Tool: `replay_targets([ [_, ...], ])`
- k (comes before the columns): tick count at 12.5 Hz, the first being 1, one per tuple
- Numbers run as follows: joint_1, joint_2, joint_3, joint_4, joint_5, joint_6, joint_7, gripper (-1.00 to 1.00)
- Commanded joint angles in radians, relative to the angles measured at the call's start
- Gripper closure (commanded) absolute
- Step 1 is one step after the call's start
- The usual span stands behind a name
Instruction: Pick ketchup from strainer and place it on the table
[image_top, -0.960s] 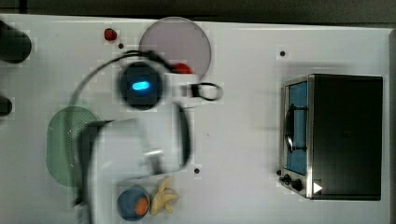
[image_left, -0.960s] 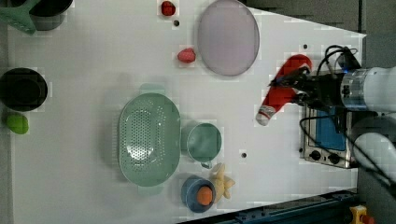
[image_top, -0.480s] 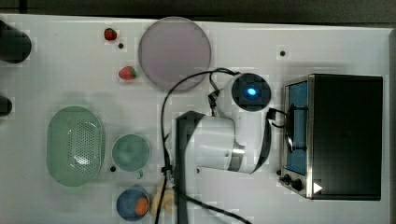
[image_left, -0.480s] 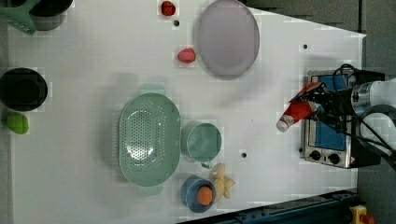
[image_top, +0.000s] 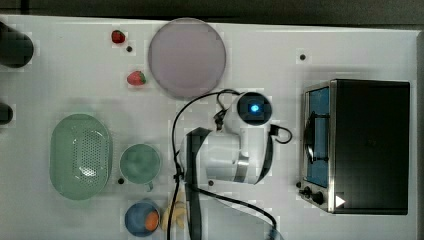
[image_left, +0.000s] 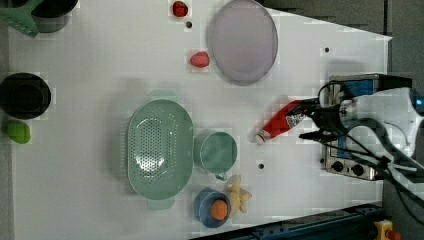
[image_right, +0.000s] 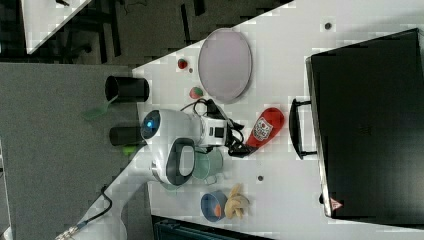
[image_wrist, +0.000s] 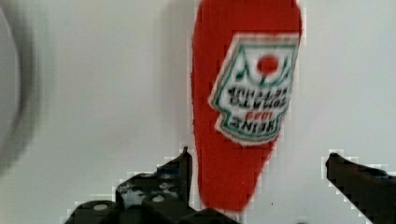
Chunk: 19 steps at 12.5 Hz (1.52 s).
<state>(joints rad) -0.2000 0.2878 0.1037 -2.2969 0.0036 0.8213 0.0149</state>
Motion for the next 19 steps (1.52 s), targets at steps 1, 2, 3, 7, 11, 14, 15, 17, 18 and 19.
replay_targets([
  [1, 0.03, -0.096, 0.02, 0.025, 0.012, -0.011, -0.045, -1.0],
  [2, 0.031, -0.135, 0.025, 0.05, 0.012, -0.047, -0.045, -1.0],
  [3, 0.032, -0.171, 0.031, 0.085, 0.013, -0.101, -0.042, -1.0],
  [7, 0.034, -0.262, 0.045, 0.28, 0.011, -0.352, -0.003, -1.0],
  [11, 0.037, -0.28, 0.07, 0.483, 0.011, -0.561, -0.003, -1.0],
  [14, 0.032, -0.28, 0.065, 0.586, 0.011, -0.728, -0.001, -1.0],
  [15, 0.032, -0.279, 0.062, 0.601, 0.011, -0.751, -0.001, -1.0],
  [17, 0.031, -0.279, 0.051, 0.605, 0.01, -0.737, -0.001, -1.0],
  [18, 0.031, -0.277, 0.048, 0.603, 0.01, -0.735, -0.001, -1.0],
  [19, 0.031, -0.275, 0.046, 0.6, 0.01, -0.735, -0.001, -1.0],
])
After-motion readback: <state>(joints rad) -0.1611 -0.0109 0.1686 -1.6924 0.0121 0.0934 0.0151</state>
